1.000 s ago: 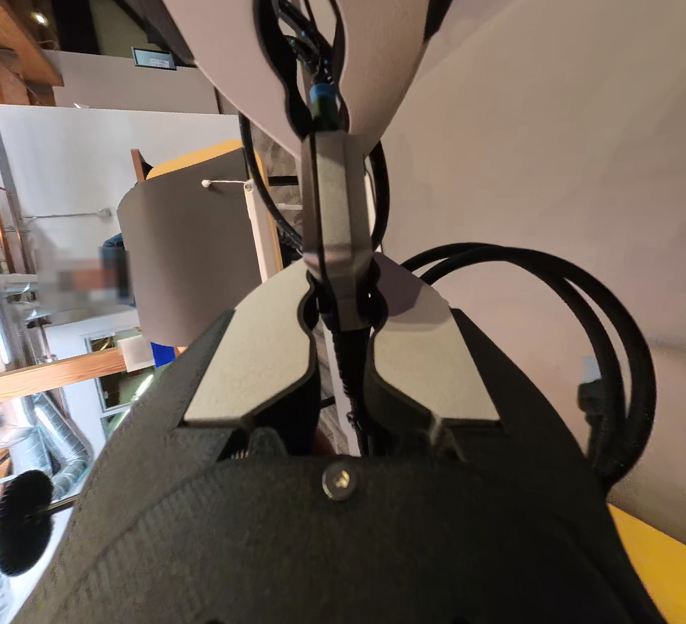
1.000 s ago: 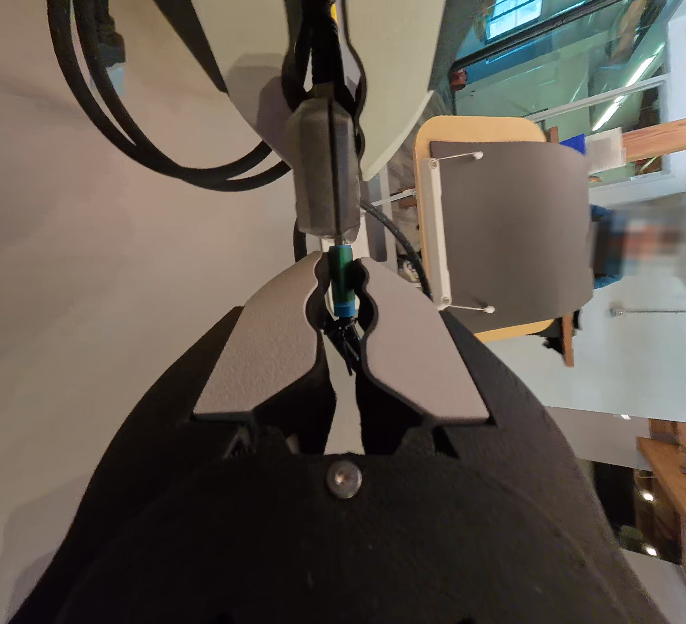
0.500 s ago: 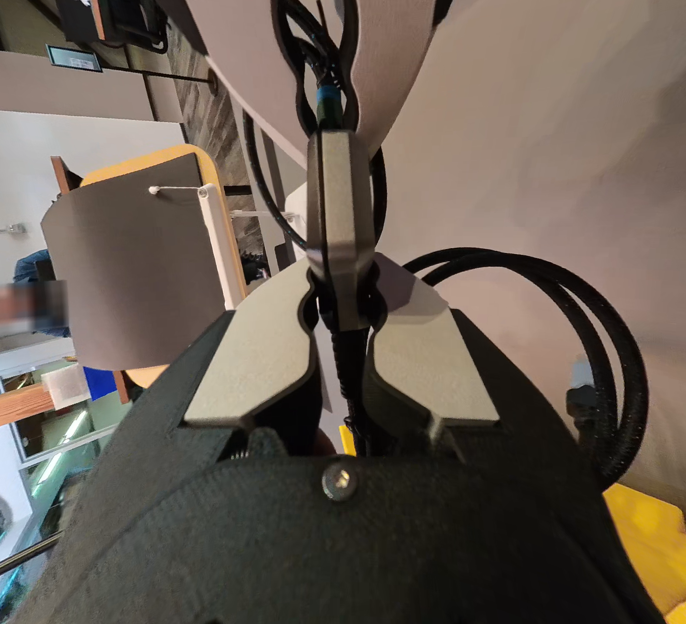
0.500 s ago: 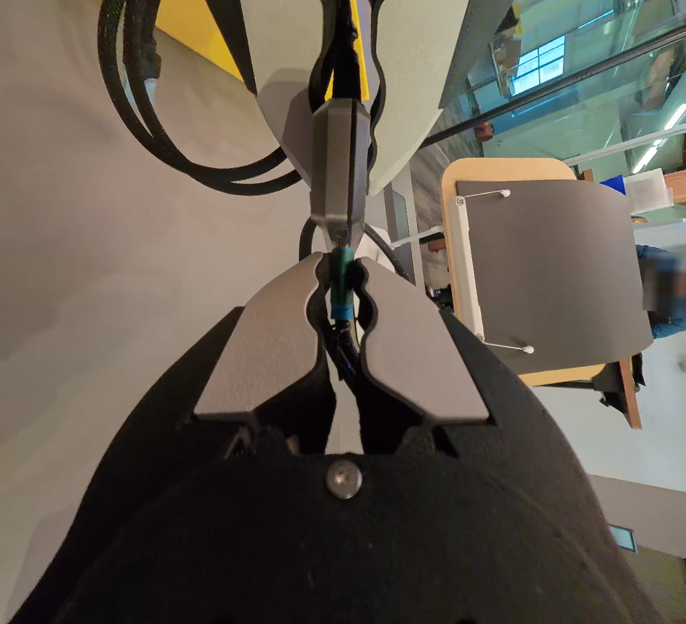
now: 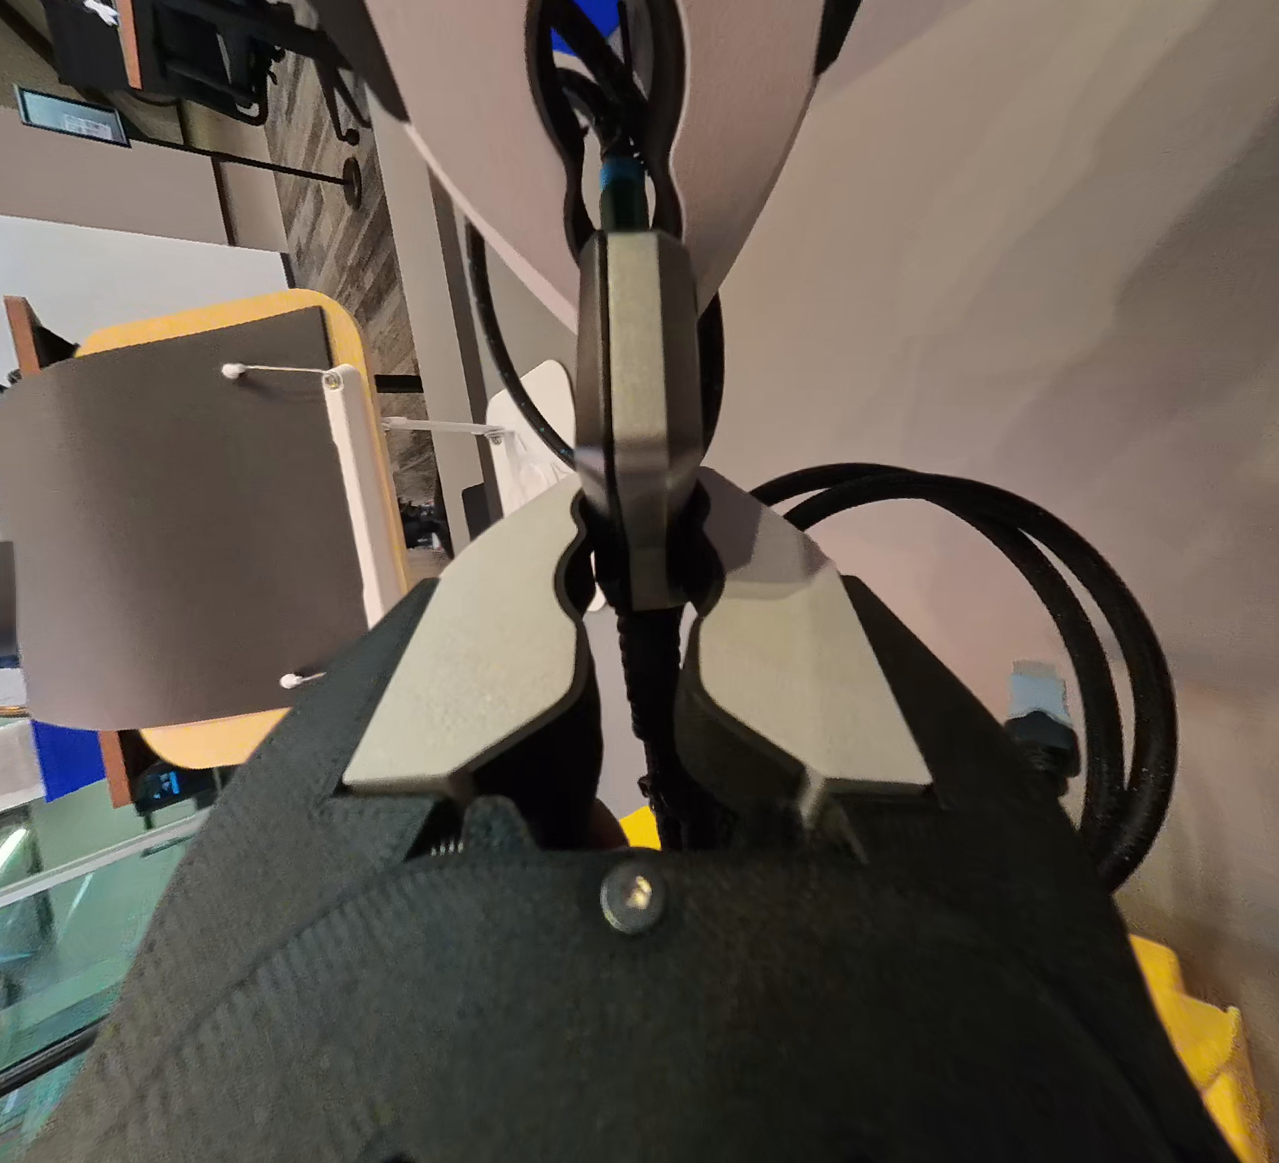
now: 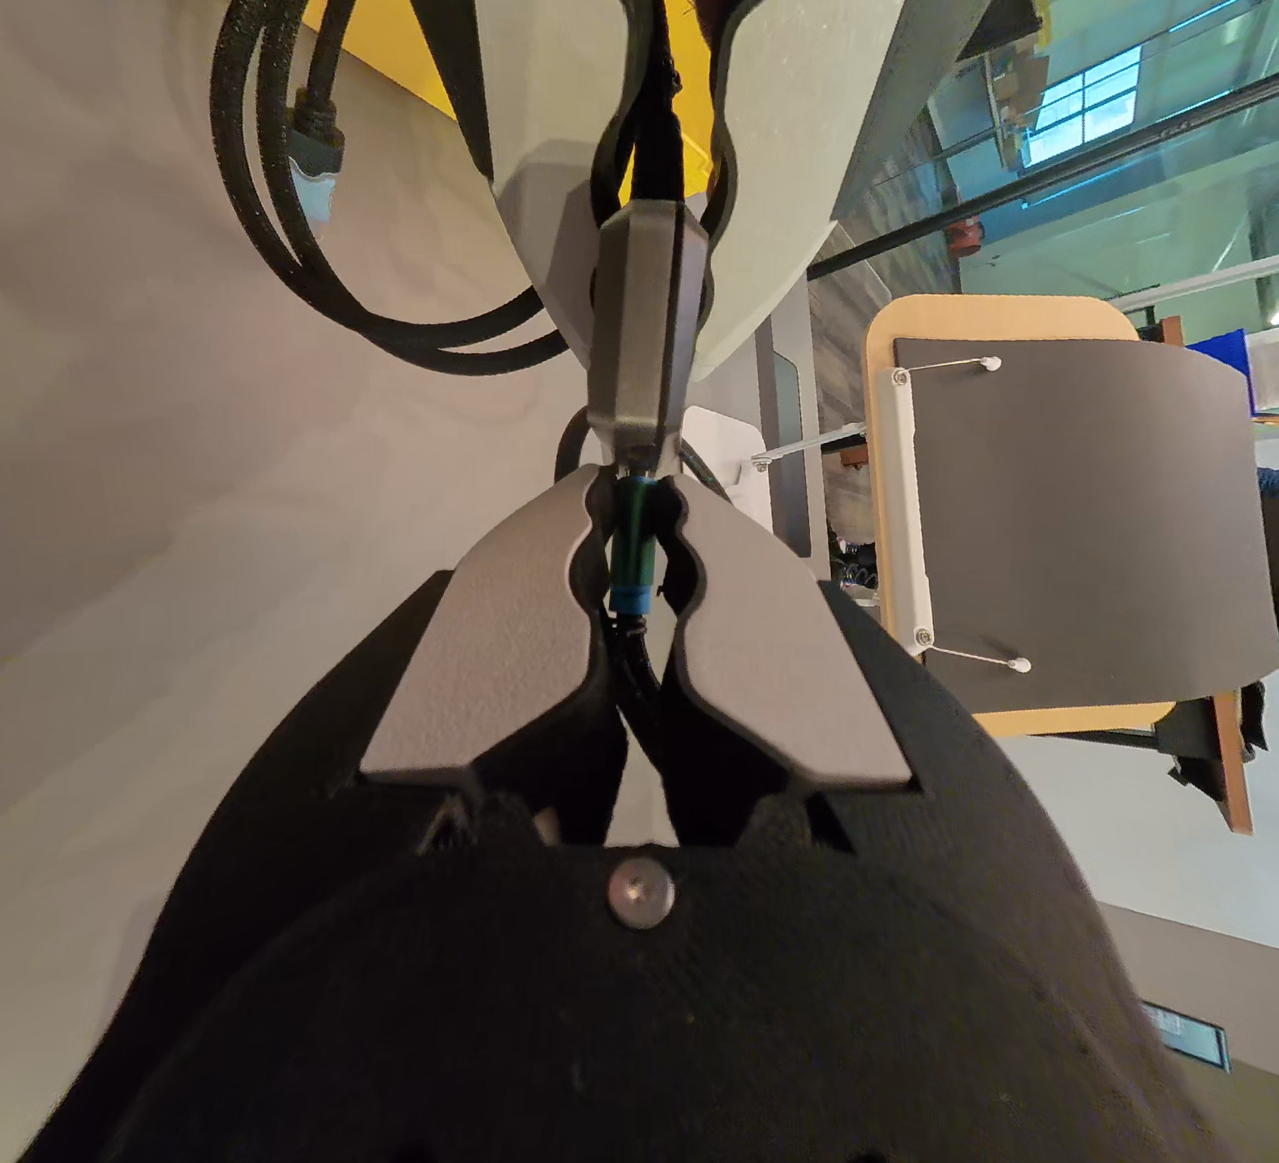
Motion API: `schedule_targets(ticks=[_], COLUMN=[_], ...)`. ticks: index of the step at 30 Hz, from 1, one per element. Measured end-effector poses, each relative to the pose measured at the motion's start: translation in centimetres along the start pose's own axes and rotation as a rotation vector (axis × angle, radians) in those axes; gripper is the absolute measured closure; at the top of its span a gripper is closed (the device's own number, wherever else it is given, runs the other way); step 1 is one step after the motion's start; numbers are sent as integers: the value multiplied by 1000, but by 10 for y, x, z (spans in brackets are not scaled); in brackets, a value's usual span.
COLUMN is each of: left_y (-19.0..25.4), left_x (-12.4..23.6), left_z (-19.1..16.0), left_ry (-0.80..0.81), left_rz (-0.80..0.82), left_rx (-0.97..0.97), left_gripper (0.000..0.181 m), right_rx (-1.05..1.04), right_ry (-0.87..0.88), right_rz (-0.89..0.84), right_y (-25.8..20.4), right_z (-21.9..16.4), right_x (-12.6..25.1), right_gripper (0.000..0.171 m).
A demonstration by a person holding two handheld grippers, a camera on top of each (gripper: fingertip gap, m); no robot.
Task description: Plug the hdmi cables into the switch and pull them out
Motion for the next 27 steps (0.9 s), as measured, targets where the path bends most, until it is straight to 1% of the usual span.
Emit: schedule_targets(ticks=[5, 6, 7, 8, 9, 12, 14, 16, 20, 23, 25, 27], left_y=[0, 0, -2, -6, -11, -20, -19, -15, -5, -1, 0, 1], left_x=[1, 1, 3, 9, 18, 31, 33, 33, 39, 41, 41, 41], left_z=[1, -6, -21, -37, -45, -41, -45, -57, -62, -66, -67, -67], left_ry=[24, -40, -95, -89, -54, -107, -119, -152, -135, -142, -131, -131], left_rz=[-6, -8, 15, 29, 46, 88, 111, 128, 155, 172, 177, 180], left_rx=[69, 67, 77, 159, 208, 144, 150, 188, 238, 255, 274, 279], left_gripper=[159, 159, 159, 159, 159, 159, 159, 159, 159, 159, 159, 159], right_rx=[1, 6, -28, -82, -108, -173, -213, -275, -417, -511, -589, -653], right_ry=[-51, -112, -145, -131, -113, -69, -52, -19, -37, -90, -122, -185], right_rz=[10, -21, -37, -31, -27, -33, -62, -110, -224, -256, -262, -272], right_y=[3, 7, 15, 23, 28, 45, 58, 71, 91, 94, 91, 83], right_z=[2, -6, -20, -32, -36, -26, -30, -39, -68, -96, -116, -138], right_x=[6, 8, 15, 23, 31, 44, 58, 80, 130, 162, 177, 184], right_gripper=[161, 161, 161, 161, 161, 161, 160, 161, 161, 161, 161, 161])
Point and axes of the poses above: each gripper's, where its closed fingertips meet, x back along the fingers, z out of its top, y = z × x across the jaws, the point moved 9 cm from there along x, back along the fingers, and after that the axes turned 11 degrees about -x, right-handed, at the moved point
